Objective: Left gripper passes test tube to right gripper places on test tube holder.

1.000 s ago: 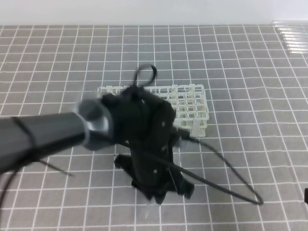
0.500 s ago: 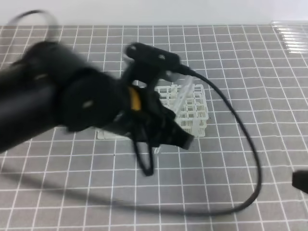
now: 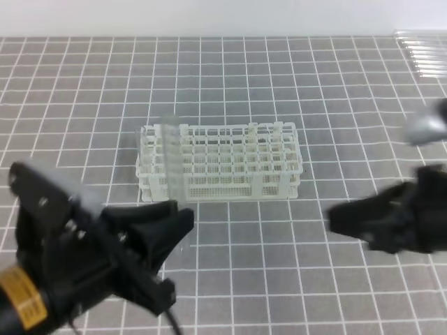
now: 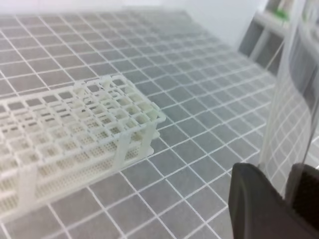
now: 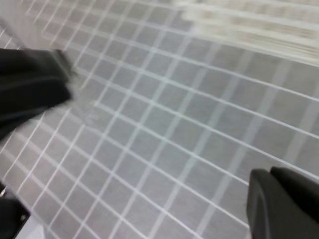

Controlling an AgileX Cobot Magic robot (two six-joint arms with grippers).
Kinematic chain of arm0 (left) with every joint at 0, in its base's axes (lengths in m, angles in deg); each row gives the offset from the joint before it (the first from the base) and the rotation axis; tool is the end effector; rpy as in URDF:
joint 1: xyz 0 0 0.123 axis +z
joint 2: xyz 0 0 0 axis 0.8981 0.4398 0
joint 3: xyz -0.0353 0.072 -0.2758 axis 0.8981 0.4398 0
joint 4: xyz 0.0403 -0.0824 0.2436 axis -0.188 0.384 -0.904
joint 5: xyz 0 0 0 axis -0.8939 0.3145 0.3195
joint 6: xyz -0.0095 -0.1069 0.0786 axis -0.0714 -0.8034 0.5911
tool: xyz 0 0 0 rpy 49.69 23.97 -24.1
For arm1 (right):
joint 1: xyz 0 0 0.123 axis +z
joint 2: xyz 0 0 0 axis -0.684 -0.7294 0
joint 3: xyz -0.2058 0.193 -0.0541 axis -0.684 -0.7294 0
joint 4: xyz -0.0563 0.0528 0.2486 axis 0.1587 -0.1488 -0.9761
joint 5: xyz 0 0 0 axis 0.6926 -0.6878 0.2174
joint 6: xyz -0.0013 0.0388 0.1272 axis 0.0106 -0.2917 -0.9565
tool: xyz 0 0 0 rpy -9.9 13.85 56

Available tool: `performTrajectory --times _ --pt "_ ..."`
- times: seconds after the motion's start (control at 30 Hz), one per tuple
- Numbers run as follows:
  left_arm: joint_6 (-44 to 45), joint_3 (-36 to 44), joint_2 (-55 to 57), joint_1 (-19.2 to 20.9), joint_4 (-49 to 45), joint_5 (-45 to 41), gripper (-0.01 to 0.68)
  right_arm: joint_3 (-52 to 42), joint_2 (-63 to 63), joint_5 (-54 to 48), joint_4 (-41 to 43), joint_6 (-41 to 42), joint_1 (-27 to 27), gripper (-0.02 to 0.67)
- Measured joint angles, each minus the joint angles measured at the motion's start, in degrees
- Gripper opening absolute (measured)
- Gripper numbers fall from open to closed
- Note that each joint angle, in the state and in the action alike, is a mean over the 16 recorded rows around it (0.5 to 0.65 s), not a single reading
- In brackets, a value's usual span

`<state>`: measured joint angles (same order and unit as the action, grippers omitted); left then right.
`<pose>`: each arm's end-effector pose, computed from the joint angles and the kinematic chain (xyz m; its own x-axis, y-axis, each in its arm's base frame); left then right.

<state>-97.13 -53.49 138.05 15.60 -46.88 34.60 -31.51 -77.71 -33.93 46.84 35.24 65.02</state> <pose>0.1676 -0.1882 0.2697 -0.4108 0.0589 -0.9098 0.6608 0.7068 -0.2526 0.1908 0.1447 0.2965 -0.7471 -0.1390 -0.6500 -0.5248 0.7236 0.4484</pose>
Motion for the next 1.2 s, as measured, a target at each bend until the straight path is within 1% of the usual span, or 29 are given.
performTrajectory --times 0.2,0.33,0.47,0.6,0.77,0.93,1.07,1.2 --pt "0.8 7.8 -2.1 0.0 1.9 11.2 0.069 6.8 -7.5 6.0 8.5 -5.0 12.9 -0.013" --pt "2.0 9.2 -0.2 0.0 3.2 15.3 0.069 9.0 -9.5 12.3 15.0 -8.3 20.2 -0.013" --pt "3.5 9.4 2.3 0.0 3.8 19.1 0.063 8.2 -8.6 20.2 19.9 -10.2 25.4 -0.013" --pt "4.8 9.4 4.3 0.0 4.0 22.8 0.069 4.0 -5.1 30.4 22.1 -9.5 28.9 -0.013" --pt "6.8 9.4 5.8 0.0 4.9 25.9 0.075 -4.2 0.1 45.3 22.8 -6.5 32.8 -0.013" --pt "8.9 9.4 6.1 0.1 6.3 28.0 0.057 -11.4 3.9 58.3 22.7 -3.3 36.0 -0.013" --pt "10.4 9.5 6.0 0.1 7.2 29.0 0.045 -15.1 5.1 66.4 22.5 -1.2 38.2 -0.011" --pt "11.8 9.8 6.1 0.1 8.0 29.8 0.028 -16.4 4.7 70.9 22.4 -1.3 39.5 0.011"
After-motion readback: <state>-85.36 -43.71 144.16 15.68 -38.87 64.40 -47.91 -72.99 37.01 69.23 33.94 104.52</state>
